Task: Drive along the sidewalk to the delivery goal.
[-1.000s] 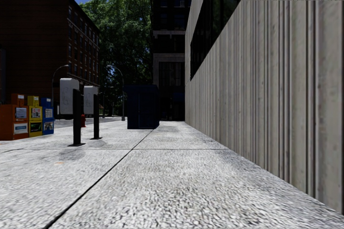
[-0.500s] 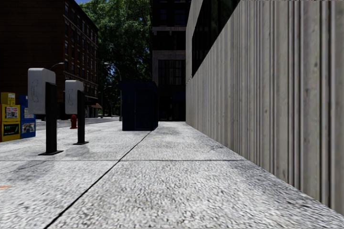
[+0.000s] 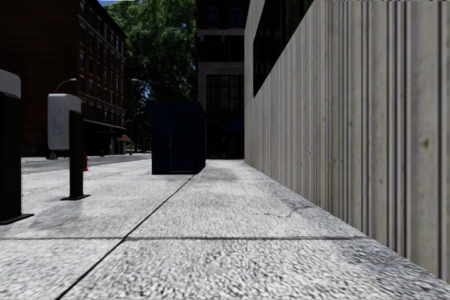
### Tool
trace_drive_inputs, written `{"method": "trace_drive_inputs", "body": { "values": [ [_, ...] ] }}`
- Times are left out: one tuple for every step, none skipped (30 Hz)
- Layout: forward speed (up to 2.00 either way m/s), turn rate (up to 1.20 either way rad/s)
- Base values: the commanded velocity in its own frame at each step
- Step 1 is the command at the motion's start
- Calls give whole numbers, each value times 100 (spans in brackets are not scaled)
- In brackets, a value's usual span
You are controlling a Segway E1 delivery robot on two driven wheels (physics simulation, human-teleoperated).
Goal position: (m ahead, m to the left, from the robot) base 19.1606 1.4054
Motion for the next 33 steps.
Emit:
{"method": "trace_drive_inputs", "body": {
  "values": [
    [200,0],
    [200,0],
    [200,0],
    [200,0],
    [200,0],
    [200,0],
    [200,0],
    [200,0],
    [200,0],
    [200,0],
    [200,0],
    [200,0],
    [200,0],
    [200,0],
    [200,0],
    [200,0],
    [200,0],
    [200,0],
    [200,0],
    [200,0],
    [200,0],
    [200,0],
    [200,0],
    [200,0],
    [200,0],
    [200,0],
    [200,0],
    [200,0],
    [200,0],
    [200,0],
    [200,0],
    [200,0],
    [200,0]
  ]
}}
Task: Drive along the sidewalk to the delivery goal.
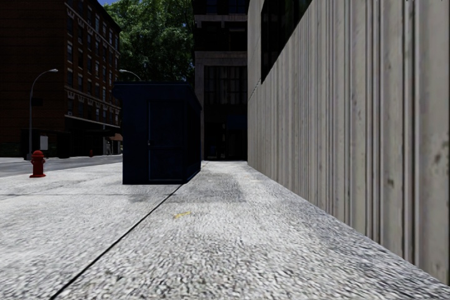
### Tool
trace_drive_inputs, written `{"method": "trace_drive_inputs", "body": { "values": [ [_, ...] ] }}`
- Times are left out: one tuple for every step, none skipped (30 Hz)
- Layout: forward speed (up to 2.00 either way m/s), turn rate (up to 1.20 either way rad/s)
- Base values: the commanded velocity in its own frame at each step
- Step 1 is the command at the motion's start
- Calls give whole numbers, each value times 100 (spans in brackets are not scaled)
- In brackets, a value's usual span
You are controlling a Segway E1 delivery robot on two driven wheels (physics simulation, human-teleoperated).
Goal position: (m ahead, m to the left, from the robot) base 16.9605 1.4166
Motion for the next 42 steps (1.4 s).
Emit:
{"method": "trace_drive_inputs", "body": {
  "values": [
    [200,0],
    [200,0],
    [200,0],
    [200,0],
    [200,0],
    [200,0],
    [200,0],
    [200,0],
    [200,0],
    [200,0],
    [200,0],
    [200,0],
    [200,0],
    [200,0],
    [200,0],
    [200,0],
    [200,0],
    [200,0],
    [200,0],
    [200,0],
    [200,0],
    [200,0],
    [200,0],
    [200,0],
    [200,0],
    [200,0],
    [200,0],
    [200,0],
    [200,0],
    [200,0],
    [200,0],
    [200,0],
    [200,0],
    [200,0],
    [200,0],
    [200,0],
    [200,0],
    [200,0],
    [200,0],
    [200,0],
    [200,0],
    [200,0]
  ]
}}
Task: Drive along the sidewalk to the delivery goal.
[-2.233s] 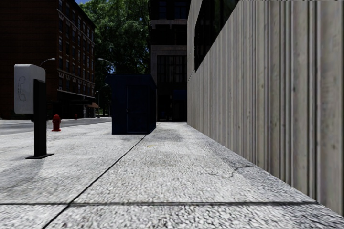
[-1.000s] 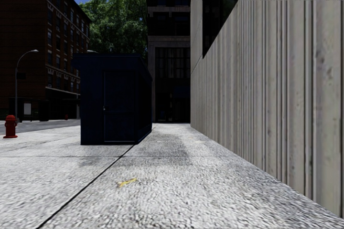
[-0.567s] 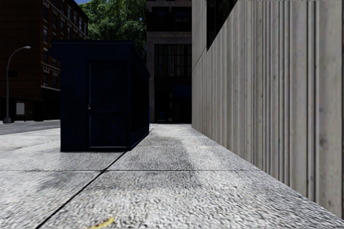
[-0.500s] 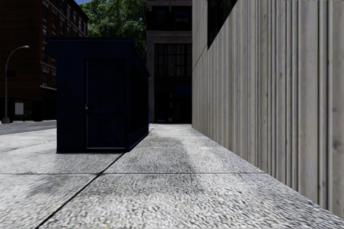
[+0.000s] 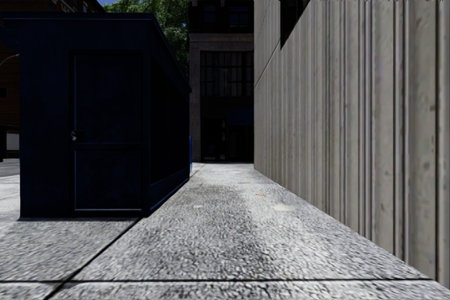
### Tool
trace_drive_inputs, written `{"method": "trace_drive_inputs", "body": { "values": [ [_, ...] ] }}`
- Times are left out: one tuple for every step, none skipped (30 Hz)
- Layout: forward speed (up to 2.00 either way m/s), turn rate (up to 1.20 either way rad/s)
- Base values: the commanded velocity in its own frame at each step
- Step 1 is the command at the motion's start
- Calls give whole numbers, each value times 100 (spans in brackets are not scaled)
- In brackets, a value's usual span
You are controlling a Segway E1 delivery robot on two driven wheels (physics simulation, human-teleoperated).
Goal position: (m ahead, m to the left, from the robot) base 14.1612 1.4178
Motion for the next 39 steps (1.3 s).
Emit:
{"method": "trace_drive_inputs", "body": {
  "values": [
    [200,0],
    [200,0],
    [200,0],
    [200,0],
    [200,0],
    [200,0],
    [200,0],
    [200,0],
    [200,0],
    [200,0],
    [200,0],
    [200,0],
    [200,0],
    [200,0],
    [200,0],
    [200,0],
    [200,0],
    [200,0],
    [200,0],
    [200,0],
    [200,0],
    [200,0],
    [200,0],
    [200,0],
    [200,0],
    [200,0],
    [200,0],
    [200,0],
    [200,0],
    [200,0],
    [200,0],
    [200,0],
    [200,0],
    [200,0],
    [200,0],
    [200,0],
    [200,0],
    [200,0],
    [200,0]
  ]
}}
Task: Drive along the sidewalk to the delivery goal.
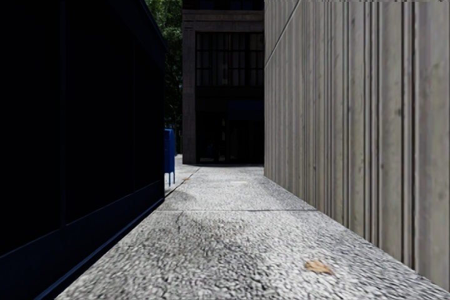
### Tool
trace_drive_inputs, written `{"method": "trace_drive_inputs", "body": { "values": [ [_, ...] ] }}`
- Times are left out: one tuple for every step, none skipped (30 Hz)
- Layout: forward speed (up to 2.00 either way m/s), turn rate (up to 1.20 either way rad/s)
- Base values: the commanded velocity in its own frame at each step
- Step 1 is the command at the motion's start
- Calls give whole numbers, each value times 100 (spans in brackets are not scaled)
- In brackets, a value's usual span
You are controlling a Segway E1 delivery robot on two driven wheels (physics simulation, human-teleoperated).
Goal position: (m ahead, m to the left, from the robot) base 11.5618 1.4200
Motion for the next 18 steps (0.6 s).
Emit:
{"method": "trace_drive_inputs", "body": {
  "values": [
    [200,0],
    [200,0],
    [200,0],
    [200,0],
    [200,0],
    [200,0],
    [200,0],
    [200,0],
    [200,0],
    [200,0],
    [200,0],
    [200,0],
    [200,0],
    [200,0],
    [200,0],
    [200,0],
    [200,0],
    [200,0]
  ]
}}
